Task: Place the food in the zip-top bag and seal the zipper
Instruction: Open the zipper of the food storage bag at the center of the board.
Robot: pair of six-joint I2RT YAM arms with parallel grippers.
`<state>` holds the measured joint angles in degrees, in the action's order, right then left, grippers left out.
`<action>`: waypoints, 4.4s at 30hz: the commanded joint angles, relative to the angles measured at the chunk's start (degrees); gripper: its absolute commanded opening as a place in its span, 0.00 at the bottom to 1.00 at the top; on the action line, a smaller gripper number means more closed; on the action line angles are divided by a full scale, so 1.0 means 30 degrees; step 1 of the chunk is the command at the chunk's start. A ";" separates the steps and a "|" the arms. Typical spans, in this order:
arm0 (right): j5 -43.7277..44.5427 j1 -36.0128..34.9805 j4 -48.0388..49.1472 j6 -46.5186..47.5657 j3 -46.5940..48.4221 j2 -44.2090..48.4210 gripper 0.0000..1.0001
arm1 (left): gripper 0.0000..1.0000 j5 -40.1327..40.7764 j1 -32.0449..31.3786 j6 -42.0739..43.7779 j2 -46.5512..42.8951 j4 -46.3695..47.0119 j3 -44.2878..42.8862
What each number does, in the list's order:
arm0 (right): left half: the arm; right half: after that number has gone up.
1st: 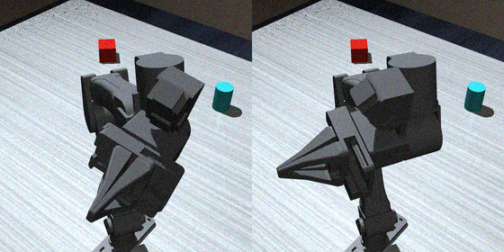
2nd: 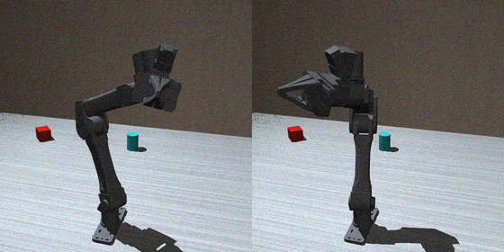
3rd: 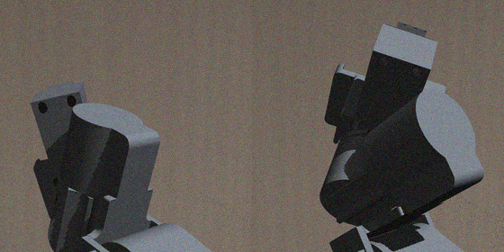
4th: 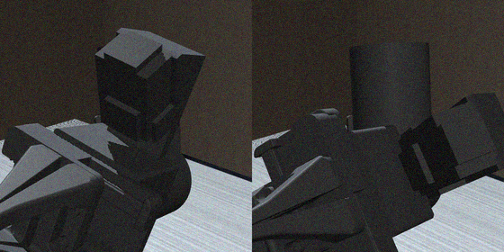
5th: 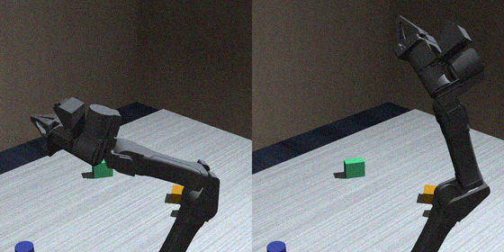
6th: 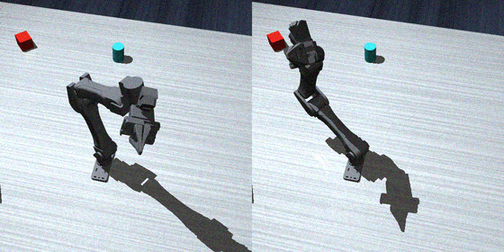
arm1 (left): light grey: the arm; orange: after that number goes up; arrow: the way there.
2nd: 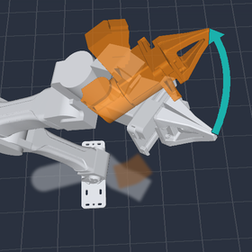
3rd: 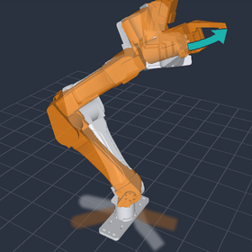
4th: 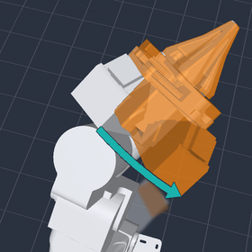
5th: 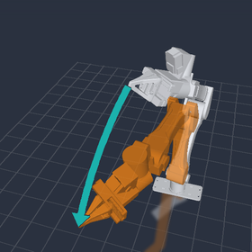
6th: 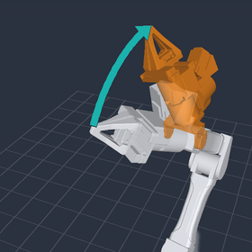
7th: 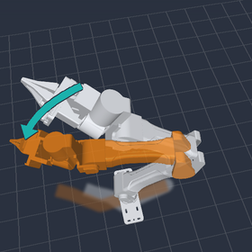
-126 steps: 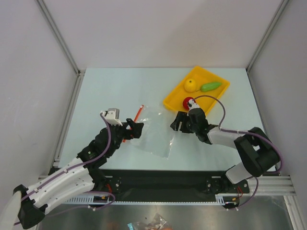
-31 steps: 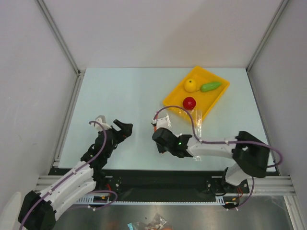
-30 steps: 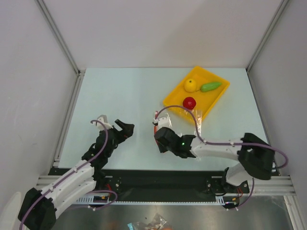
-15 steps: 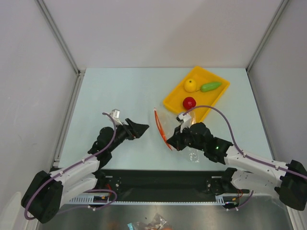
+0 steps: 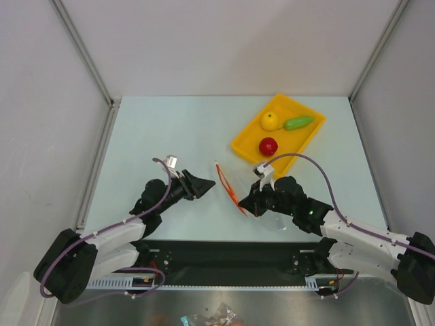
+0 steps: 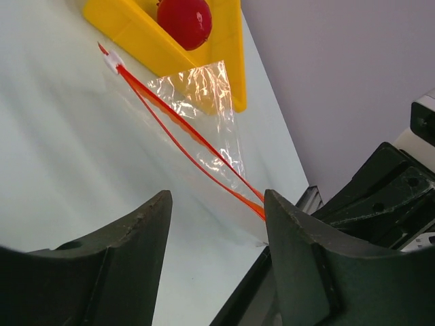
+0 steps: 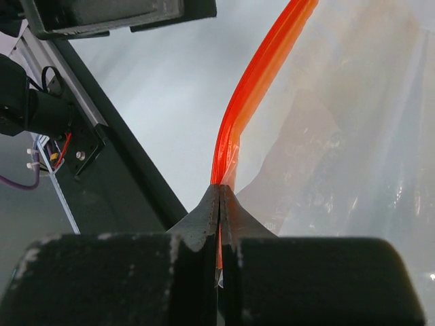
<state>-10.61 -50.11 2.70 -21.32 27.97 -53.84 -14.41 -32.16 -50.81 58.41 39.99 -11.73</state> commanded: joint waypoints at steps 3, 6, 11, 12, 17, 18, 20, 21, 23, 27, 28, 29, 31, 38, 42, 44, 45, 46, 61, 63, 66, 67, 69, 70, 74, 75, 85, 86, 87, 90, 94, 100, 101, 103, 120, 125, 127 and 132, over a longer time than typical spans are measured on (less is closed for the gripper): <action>0.0226 0.0091 0.1005 0.0281 -0.0151 0.0633 0.00 | 0.60 -0.1110 -0.0266 -0.0644 0.1270 0.1616 -0.0425; 0.0460 0.0062 0.0888 0.0311 -0.0152 0.0605 0.00 | 0.56 -0.1113 -0.0295 -0.0466 0.1827 0.0939 -0.0925; 0.0404 0.0091 0.0946 0.0398 -0.0182 0.0517 0.00 | 0.56 -0.1172 -0.0295 -0.0496 0.2471 0.0822 -0.1159; 0.0373 0.0091 0.0975 0.0398 -0.0152 0.0459 0.00 | 0.56 -0.1201 -0.0295 -0.0467 0.2530 0.0821 -0.1276; 0.0344 -0.0055 0.0946 0.0486 -0.0210 0.0311 0.00 | 0.59 -0.1289 -0.0353 -0.0087 0.2706 0.0120 -0.1862; 0.0373 -0.0113 0.0975 0.0515 -0.0240 0.0311 0.00 | 0.60 -0.1231 -0.0324 0.0030 0.2794 0.0002 -0.2008; 0.0461 -0.0201 0.0975 0.0515 -0.0211 0.0312 0.00 | 0.59 -0.1114 -0.0353 0.0148 0.2940 -0.0174 -0.2126; 0.0461 -0.0260 0.0975 0.0544 -0.0211 0.0282 0.00 | 0.58 -0.1113 -0.0353 0.0177 0.3028 -0.0262 -0.2213; 0.0607 -0.0319 0.0946 0.0574 -0.0211 0.0282 0.00 | 0.57 -0.1055 -0.0382 0.0207 0.3379 -0.0379 -0.2301; 0.0578 -0.0465 0.0976 0.0662 -0.0181 0.0253 0.00 | 0.57 -0.0908 -0.0412 0.0294 0.4199 -0.0555 -0.2769; 0.0607 -0.0553 0.0946 0.0691 -0.0152 0.0253 0.00 | 0.56 -0.0908 -0.0412 0.0324 0.4433 -0.0556 -0.2887; 0.0636 -0.0583 0.0946 0.0720 -0.0152 0.0253 0.00 | 0.54 -0.0908 -0.0441 0.0324 0.4841 -0.0585 -0.2975; 0.0637 -0.0670 0.0917 0.0720 -0.0123 0.0253 0.00 | 0.53 -0.0937 -0.0499 0.0353 0.5283 -0.0556 -0.3355; 0.0724 -0.1109 0.0888 0.0896 -0.0035 0.0019 0.00 | 0.35 -0.1259 -0.0676 0.0763 0.6808 -0.0585 -0.4265; 0.0725 -0.1344 0.0829 0.1130 -0.0006 -0.0157 0.05 | 0.16 -0.1405 -0.0734 0.0997 0.6955 -0.0410 -0.4382; 0.0812 -0.1432 0.0800 0.1218 0.0024 -0.0187 0.15 | 0.00 -0.1319 -0.0851 0.1347 0.6693 -0.0467 -0.4382; 0.0987 -0.1519 0.0654 0.1218 0.0024 -0.0187 0.29 | 0.00 -0.1028 -0.0909 0.1466 0.6517 -0.0584 -0.4353; 0.1365 -0.1549 0.0595 0.1247 0.0024 -0.0158 0.34 | 0.00 -0.0706 -0.1113 0.1583 0.5906 -0.0846 -0.4295; 0.6963 -0.4128 -0.2656 0.2214 0.5001 -0.2760 0.52 | 0.00 0.5624 -0.4804 0.5421 0.0305 -0.4480 -0.4294; 0.7198 -0.4128 -0.2861 0.2476 0.5851 -0.3231 0.51 | 0.00 0.6063 -0.4981 0.5626 0.0071 -0.4714 -0.4353; 0.7638 -0.4157 -0.2863 0.2537 0.6496 -0.3993 0.51 | 0.00 0.6386 -0.5391 0.5861 -0.0076 -0.4948 -0.4411; 0.7726 -0.4157 -0.2776 0.2595 0.6585 -0.4372 0.52 | 0.00 0.6503 -0.5479 0.5977 -0.0163 -0.4979 -0.4441; 0.7872 -0.4157 -0.2774 0.2625 0.6993 -0.4755 0.50 | 0.00 0.6738 -0.5655 0.6066 -0.0222 -0.5096 -0.4499; 0.8279 -0.4186 -0.2862 0.2596 0.7141 -0.4960 0.50 | 0.00 0.6767 -0.5772 0.6095 -0.0339 -0.5213 -0.4528; 0.8957 -0.4186 -0.2659 0.2595 0.7260 -0.5751 0.43 | 0.00 0.6943 -0.5920 0.6184 -0.0691 -0.5448 -0.4470; 0.8899 -0.4186 -0.2600 0.2624 0.7260 -0.5869 0.43 | 0.00 0.6944 -0.5949 0.6213 -0.0779 -0.5477 -0.4441; 0.7669 -0.4450 -0.1544 0.2859 0.7143 -0.6574 0.53 | 0.00 0.7002 -0.6242 0.6272 -0.1219 -0.5594 -0.4382; 0.7581 -0.4479 -0.1370 0.2917 0.7056 -0.6544 0.54 | 0.00 0.7060 -0.6242 0.6271 -0.1190 -0.5624 -0.4382; 0.7232 -0.4537 -0.1195 0.2976 0.6939 -0.6486 0.55 | 0.00 0.7061 -0.6242 0.6271 -0.1132 -0.5624 -0.4382; 0.7374 -0.4625 -0.1105 0.3064 0.6821 -0.6252 0.58 | 0.00 0.7236 -0.6271 0.6271 -0.1073 -0.5799 -0.4441; 0.7667 -0.4626 -0.0373 0.2977 0.6499 -0.5841 0.59 | 0.00 0.7208 -0.6300 0.6242 -0.1102 -0.5800 -0.4470; 0.9775 -0.4597 -0.1455 0.2684 0.6879 -0.6397 0.41 | 0.00 0.7237 -0.6330 0.6242 -0.1453 -0.5799 -0.4324; 1.0067 -0.4596 -0.1543 0.2712 0.6966 -0.6456 0.41 | 0.00 0.7237 -0.6359 0.6242 -0.1511 -0.5858 -0.4353; 1.0536 -0.4625 -0.1865 0.2684 0.7228 -0.6748 0.40 | 0.00 0.7353 -0.6388 0.6271 -0.1541 -0.5975 -0.4382; 1.1711 -0.5501 -0.2951 0.2887 0.7962 -0.7188 0.58 | 0.00 1.0312 -0.7180 0.7062 -0.1278 -0.9960 -0.6316; 1.3546 -0.6909 -0.3593 0.3475 0.9103 -0.8416 0.66 | 0.00 1.0225 -0.7267 0.7062 -0.1160 -1.0047 -0.6462; 1.4402 -0.7057 -0.4061 0.3183 0.9543 -0.9266 0.65 | 0.00 1.0341 -0.7267 0.7004 -0.1277 -1.0194 -0.6492; 1.6952 -0.7116 -0.4533 0.2245 0.9956 -0.9652 0.55 | 0.00 1.0693 -0.7297 0.6945 -0.1658 -1.0340 -0.6345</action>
<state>32.29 -71.22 -9.61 -12.67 55.42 -83.00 16.60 -53.56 -30.41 54.72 8.12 -28.29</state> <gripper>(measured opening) 0.558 0.006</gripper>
